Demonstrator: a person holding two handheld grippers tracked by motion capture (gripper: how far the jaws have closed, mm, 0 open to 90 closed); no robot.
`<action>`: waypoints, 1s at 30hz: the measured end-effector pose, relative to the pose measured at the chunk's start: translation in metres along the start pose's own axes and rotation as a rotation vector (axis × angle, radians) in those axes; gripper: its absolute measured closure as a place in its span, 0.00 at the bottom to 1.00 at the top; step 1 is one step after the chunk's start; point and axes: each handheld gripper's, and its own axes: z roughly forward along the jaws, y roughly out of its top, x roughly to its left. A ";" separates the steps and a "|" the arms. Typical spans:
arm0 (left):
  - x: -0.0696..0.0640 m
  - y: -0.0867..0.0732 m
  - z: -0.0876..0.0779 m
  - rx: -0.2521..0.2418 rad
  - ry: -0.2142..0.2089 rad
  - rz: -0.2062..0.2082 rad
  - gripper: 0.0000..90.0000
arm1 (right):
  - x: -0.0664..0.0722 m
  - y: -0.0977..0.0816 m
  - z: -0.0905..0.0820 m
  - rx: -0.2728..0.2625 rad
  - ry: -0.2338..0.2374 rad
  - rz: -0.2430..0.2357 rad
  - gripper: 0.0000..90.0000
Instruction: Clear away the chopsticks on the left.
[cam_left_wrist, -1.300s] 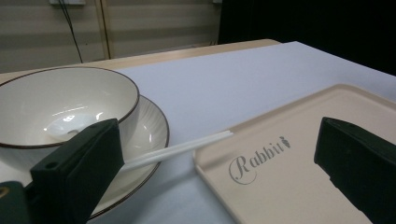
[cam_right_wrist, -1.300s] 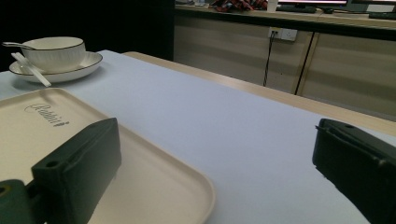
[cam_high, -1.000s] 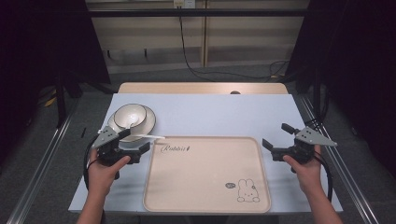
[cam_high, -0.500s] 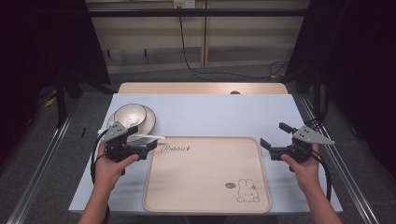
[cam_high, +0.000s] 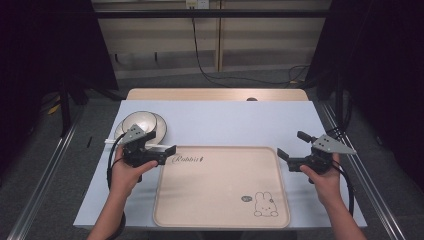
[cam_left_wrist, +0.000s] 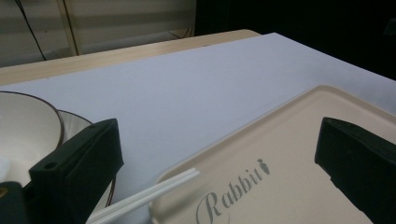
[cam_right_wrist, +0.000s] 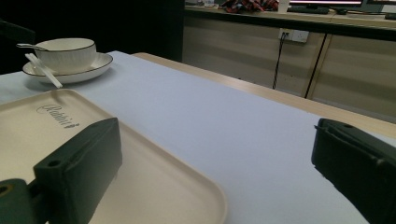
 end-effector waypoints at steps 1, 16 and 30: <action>0.000 0.000 0.002 0.006 0.007 0.002 0.01 | 0.000 0.000 0.000 0.001 0.002 0.002 0.01; 0.006 0.017 0.025 0.052 0.004 0.034 0.02 | 0.001 0.000 0.000 0.001 0.005 0.004 0.01; 0.018 0.025 0.038 0.124 0.013 0.056 0.04 | 0.000 0.000 0.000 0.007 0.007 0.005 0.01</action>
